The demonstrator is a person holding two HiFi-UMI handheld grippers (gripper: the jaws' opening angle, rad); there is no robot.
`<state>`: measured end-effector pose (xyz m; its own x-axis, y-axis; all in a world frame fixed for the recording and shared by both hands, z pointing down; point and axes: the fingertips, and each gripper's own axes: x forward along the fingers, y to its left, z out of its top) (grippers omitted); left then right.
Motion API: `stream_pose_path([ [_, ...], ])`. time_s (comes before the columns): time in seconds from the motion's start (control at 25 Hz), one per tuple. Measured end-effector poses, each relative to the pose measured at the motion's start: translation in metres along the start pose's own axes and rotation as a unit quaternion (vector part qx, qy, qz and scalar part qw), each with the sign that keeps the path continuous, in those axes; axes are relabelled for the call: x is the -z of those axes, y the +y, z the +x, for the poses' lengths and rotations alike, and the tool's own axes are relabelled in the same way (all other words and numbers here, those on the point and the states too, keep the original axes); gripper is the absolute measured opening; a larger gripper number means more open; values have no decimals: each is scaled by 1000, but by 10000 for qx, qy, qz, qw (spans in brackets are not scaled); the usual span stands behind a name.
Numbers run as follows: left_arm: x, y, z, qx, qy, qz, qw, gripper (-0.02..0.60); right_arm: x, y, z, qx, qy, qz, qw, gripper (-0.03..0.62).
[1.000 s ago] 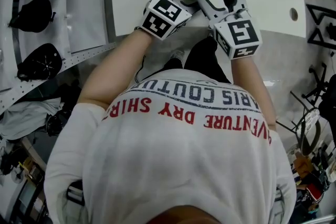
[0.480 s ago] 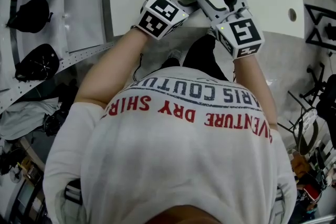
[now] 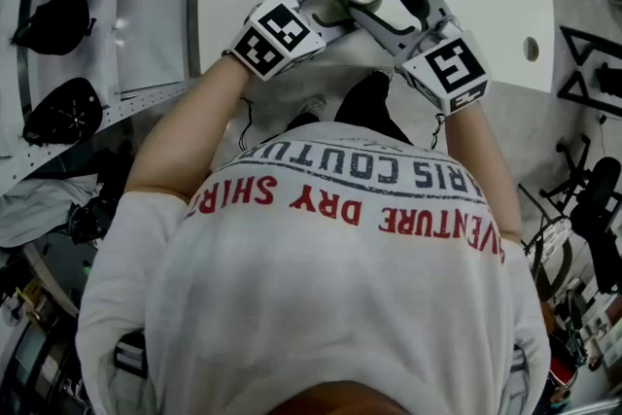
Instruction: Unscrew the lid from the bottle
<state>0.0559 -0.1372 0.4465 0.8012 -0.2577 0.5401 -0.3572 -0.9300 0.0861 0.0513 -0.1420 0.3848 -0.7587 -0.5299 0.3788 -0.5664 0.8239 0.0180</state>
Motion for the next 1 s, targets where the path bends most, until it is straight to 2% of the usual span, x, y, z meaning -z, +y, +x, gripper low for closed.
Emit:
stream_pose_path([
  [0.24,0,1,-1,236,88,59,9997,336,-2,1,2,-775,147,-290,9965,232],
  [0.52,2,0,-3,607,259,297,9974,336,-7,7,4,-1781,164,-574,9822,232],
  [0.76,5,-1,-6,903,467,613,9929,336,-7,12,5,-2655,326,-939,9590,232],
  [1.0,6,-4,-6,1228,670,838,9866,336,-6,15,2,-3339,533,-1290,9322,232],
])
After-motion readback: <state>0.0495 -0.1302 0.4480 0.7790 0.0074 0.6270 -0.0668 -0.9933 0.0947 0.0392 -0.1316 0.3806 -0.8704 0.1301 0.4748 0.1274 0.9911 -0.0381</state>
